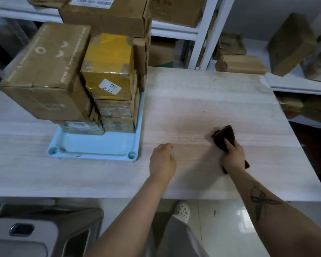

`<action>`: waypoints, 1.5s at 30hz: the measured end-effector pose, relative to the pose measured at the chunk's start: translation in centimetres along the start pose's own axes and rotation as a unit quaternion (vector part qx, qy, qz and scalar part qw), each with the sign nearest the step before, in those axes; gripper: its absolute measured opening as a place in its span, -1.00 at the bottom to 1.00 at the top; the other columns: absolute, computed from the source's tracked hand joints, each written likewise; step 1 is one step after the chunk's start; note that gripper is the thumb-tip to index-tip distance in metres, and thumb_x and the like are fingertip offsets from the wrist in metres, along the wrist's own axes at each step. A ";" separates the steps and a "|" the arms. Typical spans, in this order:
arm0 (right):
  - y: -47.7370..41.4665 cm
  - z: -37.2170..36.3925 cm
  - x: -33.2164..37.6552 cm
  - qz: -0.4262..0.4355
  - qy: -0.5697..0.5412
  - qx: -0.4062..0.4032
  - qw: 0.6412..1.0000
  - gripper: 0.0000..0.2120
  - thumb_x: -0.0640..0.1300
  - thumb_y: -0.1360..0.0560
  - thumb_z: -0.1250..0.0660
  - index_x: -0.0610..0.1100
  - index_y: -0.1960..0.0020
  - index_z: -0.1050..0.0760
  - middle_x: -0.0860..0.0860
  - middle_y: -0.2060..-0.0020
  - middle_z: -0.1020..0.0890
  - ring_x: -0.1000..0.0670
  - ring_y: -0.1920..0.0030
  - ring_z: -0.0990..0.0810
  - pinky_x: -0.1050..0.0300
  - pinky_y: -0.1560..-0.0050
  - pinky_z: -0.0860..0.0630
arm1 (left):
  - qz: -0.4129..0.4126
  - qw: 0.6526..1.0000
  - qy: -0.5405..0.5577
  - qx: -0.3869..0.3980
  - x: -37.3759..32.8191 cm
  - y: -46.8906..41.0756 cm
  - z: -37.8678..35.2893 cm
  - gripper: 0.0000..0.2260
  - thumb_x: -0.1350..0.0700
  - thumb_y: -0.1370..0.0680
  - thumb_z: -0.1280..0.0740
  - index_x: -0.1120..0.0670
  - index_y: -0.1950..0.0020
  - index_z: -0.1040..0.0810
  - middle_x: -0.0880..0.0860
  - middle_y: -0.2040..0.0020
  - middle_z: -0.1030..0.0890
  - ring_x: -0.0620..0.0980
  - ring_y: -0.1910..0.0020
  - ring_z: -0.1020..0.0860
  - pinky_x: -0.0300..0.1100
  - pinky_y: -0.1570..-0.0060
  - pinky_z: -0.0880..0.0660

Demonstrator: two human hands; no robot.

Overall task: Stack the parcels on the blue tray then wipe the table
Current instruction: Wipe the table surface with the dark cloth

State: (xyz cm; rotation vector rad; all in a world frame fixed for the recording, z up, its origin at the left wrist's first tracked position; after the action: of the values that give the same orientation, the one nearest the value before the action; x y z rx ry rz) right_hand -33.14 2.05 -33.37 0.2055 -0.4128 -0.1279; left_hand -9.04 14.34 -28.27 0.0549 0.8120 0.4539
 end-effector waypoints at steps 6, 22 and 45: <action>4.5 -4.2 7.1 0.049 0.006 0.041 0.998 -0.46 -0.34 -0.58 0.01 0.01 -0.51 -0.21 -0.05 -0.55 -0.08 -0.17 -0.53 -0.02 -0.02 -0.52 0.01 | -0.015 0.999 -0.016 -0.037 0.7 0.8 1.5 -0.57 0.36 -0.50 -0.09 0.16 -0.33 -0.46 0.13 -0.28 -0.49 0.10 -0.28 -0.39 -0.14 -0.27 -0.32; 11.1 -9.3 13.0 0.261 0.066 0.186 0.945 -0.45 -0.18 -0.59 -0.12 0.10 -0.53 -0.09 0.07 -0.55 -0.02 -0.08 -0.55 0.06 0.01 -0.54 0.06 | -0.010 0.993 0.012 -0.116 -0.8 0.2 2.8 -0.62 0.38 -0.49 -0.11 0.17 -0.22 -0.54 0.12 -0.19 -0.56 0.08 -0.21 -0.45 -0.16 -0.23 -0.35; 4.4 -0.6 12.6 -0.050 -0.729 0.435 0.526 -0.17 0.17 -0.15 -0.59 -0.24 -0.28 -0.51 -0.27 -0.22 -0.55 -0.23 -0.17 -0.58 -0.16 -0.15 -0.54 | 0.125 0.873 0.451 0.136 -7.5 -5.0 -1.2 -0.63 0.14 -0.47 -0.42 0.04 -0.26 -0.48 0.07 -0.10 -0.65 0.03 -0.09 -0.61 -0.10 -0.10 -0.52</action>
State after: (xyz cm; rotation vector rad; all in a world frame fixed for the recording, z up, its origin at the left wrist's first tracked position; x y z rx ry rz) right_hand -21.04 4.32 -28.09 1.1603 -2.2093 -0.1762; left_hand -12.51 6.58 -25.06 0.2224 1.8089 0.6122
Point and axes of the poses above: each hand's wrist, its own y-axis away from the middle knuckle, its own z-axis out of the back of the hand, x = y × z, the point moved 7 cm from there along -y, towards the middle knuckle
